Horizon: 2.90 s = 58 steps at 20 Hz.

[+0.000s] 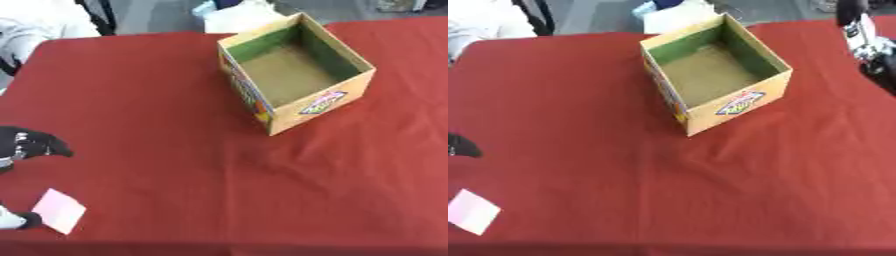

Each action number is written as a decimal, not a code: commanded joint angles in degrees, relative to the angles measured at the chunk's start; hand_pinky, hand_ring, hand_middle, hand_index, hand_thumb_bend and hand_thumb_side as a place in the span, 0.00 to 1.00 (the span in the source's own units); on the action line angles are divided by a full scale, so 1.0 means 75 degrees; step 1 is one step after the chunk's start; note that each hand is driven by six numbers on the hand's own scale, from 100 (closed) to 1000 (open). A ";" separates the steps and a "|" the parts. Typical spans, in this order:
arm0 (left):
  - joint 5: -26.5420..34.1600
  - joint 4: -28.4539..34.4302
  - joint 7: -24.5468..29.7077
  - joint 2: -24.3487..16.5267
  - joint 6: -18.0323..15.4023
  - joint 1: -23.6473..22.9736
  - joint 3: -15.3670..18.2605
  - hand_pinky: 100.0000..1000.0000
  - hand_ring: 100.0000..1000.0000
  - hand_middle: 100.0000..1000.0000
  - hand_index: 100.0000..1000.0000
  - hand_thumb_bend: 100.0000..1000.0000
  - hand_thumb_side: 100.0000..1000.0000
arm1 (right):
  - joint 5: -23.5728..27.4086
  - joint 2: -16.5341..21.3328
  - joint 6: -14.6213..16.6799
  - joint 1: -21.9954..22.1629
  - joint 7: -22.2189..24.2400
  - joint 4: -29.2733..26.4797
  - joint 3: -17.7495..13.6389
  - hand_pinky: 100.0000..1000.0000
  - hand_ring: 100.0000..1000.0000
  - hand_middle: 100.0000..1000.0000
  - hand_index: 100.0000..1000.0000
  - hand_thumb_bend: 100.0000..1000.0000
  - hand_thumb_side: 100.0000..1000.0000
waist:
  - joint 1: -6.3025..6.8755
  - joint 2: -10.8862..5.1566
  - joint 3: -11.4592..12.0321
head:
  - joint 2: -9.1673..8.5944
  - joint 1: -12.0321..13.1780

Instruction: Pick up objects on the table and place them in the box.

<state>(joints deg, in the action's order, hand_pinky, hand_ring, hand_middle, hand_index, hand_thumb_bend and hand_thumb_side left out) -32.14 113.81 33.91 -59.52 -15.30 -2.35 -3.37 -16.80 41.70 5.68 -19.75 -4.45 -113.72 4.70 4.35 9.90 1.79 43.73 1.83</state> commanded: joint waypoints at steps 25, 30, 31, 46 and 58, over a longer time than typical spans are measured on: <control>-0.0801 -0.0661 0.0539 0.0106 0.0421 0.0493 -0.0697 0.87 0.86 0.86 0.95 0.45 0.18 | 0.0125 0.0019 0.0023 -0.0207 0.0080 -0.0116 -0.0004 0.82 0.73 0.71 0.79 0.00 0.98 | -0.0068 0.0030 -0.0202 | -0.0018 0.0155; -0.0920 -0.0914 0.0458 0.0285 0.0349 0.0648 -0.0838 0.86 0.85 0.86 0.95 0.44 0.19 | 0.0069 -0.0032 0.0014 -0.0215 0.0069 -0.0116 -0.0014 0.82 0.73 0.71 0.79 0.00 0.98 | -0.0072 0.0052 -0.0248 | -0.0041 0.0181; -0.0913 -0.0967 0.0464 0.0315 0.0326 0.0666 -0.0875 0.86 0.85 0.86 0.94 0.44 0.19 | 0.0062 -0.0039 0.0013 -0.0218 0.0066 -0.0116 -0.0013 0.82 0.73 0.71 0.79 0.00 0.98 | -0.0076 0.0060 -0.0258 | -0.0049 0.0181; -0.0376 -0.0399 0.0454 -0.0075 0.0627 0.0212 -0.0127 0.87 0.86 0.85 0.94 0.47 0.25 | -0.0002 0.0046 -0.0009 -0.0083 0.0016 -0.0116 -0.0067 0.82 0.74 0.71 0.79 0.00 0.97 | -0.0107 0.0025 -0.0121 | -0.0042 0.0008; -0.1024 -0.0108 0.0358 -0.0294 0.0383 -0.0103 -0.0191 0.88 0.88 0.88 0.95 0.36 0.02 | -0.0004 0.0019 -0.0009 -0.0024 0.0000 -0.0116 -0.0079 0.83 0.74 0.71 0.79 0.00 0.97 | -0.0096 -0.0012 -0.0088 | -0.0023 -0.0081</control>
<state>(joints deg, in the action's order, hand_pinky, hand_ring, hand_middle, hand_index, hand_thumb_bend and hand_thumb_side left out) -38.90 112.69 36.74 -59.47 -11.76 -3.20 -5.03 -16.59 40.58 5.62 -19.32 -4.22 -113.72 4.80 3.74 10.55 1.09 43.68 1.30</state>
